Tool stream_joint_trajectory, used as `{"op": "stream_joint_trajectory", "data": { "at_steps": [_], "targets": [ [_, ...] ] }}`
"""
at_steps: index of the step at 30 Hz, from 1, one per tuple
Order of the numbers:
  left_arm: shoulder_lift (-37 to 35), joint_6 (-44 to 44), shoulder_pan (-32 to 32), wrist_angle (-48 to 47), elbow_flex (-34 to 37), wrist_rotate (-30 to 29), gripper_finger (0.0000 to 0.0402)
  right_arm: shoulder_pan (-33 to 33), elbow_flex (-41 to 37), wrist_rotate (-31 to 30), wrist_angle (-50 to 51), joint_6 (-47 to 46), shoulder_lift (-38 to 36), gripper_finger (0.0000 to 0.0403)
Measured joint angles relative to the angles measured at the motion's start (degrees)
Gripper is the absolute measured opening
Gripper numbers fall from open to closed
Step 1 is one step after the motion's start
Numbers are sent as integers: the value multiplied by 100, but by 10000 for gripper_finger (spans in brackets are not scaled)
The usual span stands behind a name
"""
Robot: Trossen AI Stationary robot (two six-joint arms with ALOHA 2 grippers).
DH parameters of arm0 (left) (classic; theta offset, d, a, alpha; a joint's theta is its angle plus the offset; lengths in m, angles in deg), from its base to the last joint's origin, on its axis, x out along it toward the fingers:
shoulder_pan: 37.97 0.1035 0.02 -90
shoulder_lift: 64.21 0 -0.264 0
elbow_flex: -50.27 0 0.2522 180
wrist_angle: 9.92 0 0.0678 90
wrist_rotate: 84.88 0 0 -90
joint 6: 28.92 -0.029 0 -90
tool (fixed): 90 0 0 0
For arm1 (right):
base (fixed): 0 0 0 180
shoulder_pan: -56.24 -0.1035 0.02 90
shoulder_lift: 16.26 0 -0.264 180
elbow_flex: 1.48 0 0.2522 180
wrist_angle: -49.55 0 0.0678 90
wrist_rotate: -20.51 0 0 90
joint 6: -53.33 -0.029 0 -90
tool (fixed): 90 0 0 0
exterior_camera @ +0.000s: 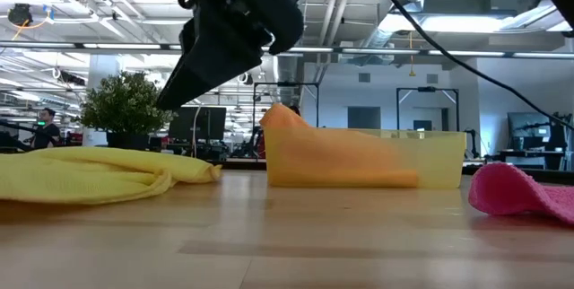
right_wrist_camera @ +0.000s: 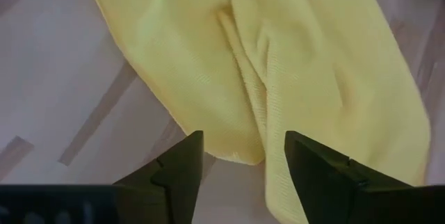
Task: Fold microfiber towels
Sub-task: Fold the yellow microfiber towel
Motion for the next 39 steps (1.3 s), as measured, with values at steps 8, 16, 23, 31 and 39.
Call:
{"op": "stream_joint_trajectory", "data": {
  "at_steps": [8, 16, 23, 31, 39],
  "targets": [
    [-2, 47, -1, -67, -158, -3, 0, -17, 4, 3, -33, 218, 358, 219],
    [-4, 43, 2, -348, -287, -3, 0, -37, -59, 8, -199, 459, 372, 200],
    [-58, 45, 2, -426, -288, -55, 0, -37, -51, 176, -415, 467, 489, 187],
    [-70, 86, 4, -429, -287, -99, 0, -39, -73, 295, -376, 362, 691, 175],
    [-70, 104, 4, -420, -287, -101, 0, -37, -57, 285, -350, 358, 664, 109]
  ]
}}
